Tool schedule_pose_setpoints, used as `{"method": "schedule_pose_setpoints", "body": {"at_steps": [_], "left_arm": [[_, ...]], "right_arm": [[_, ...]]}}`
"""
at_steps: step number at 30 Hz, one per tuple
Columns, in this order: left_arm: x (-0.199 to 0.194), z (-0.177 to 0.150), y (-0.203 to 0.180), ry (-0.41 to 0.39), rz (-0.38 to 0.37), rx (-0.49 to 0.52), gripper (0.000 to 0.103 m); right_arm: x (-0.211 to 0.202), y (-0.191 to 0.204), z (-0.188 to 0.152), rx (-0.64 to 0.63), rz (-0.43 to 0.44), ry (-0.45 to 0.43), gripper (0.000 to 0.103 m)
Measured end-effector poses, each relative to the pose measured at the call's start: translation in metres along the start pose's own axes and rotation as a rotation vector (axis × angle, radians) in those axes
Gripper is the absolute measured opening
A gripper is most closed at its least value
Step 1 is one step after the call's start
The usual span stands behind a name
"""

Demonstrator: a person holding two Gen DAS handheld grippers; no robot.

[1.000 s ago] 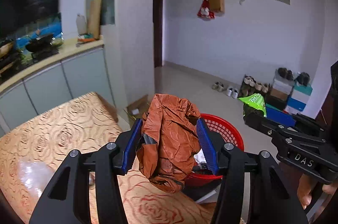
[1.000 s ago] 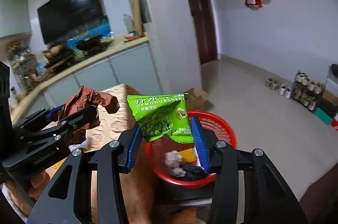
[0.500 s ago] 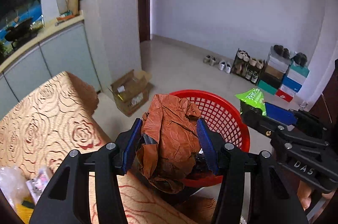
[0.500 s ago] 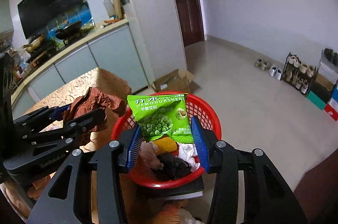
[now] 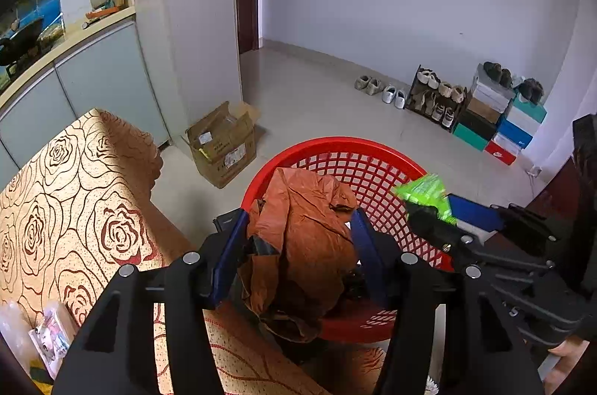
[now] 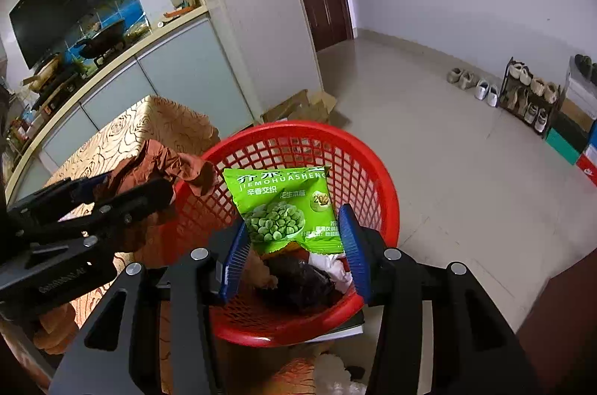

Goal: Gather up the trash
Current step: 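Open both tools to drop the items into the red basket, then move both tools back over the remaining trash on the table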

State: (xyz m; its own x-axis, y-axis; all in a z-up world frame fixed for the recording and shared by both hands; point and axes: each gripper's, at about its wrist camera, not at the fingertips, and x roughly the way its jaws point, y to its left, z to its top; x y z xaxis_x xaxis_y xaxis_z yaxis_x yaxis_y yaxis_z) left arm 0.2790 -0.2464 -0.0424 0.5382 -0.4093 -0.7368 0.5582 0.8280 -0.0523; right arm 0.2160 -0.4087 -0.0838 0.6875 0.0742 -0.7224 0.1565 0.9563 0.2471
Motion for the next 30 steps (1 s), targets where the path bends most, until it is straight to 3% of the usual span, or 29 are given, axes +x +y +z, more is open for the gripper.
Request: {"method": "schedule_pose_setpoints", "body": {"at_steps": [2,4,16,30], "left_arm": [[0.001,0.0,0.0,0.003,-0.004,-0.001,0.058],[0.001,0.0,0.004,0.003,-0.007,-0.011,0.062],[-0.048,-0.005,0.016,-0.094,0.091,-0.003,0.069],[-0.124,-0.035,0.054,-0.183,0.184,-0.118,0.072]], "right_arm": [[0.001,0.0,0.0,0.0,0.0,0.005,0.059],[-0.001,-0.002,-0.001,0.007,0.001,0.001,0.061],[-0.032,0.002,-0.001,0.003,0.008,-0.06,0.061],[-0.075,0.044,-0.009,-0.073,0.058,-0.123,0.061]]}}
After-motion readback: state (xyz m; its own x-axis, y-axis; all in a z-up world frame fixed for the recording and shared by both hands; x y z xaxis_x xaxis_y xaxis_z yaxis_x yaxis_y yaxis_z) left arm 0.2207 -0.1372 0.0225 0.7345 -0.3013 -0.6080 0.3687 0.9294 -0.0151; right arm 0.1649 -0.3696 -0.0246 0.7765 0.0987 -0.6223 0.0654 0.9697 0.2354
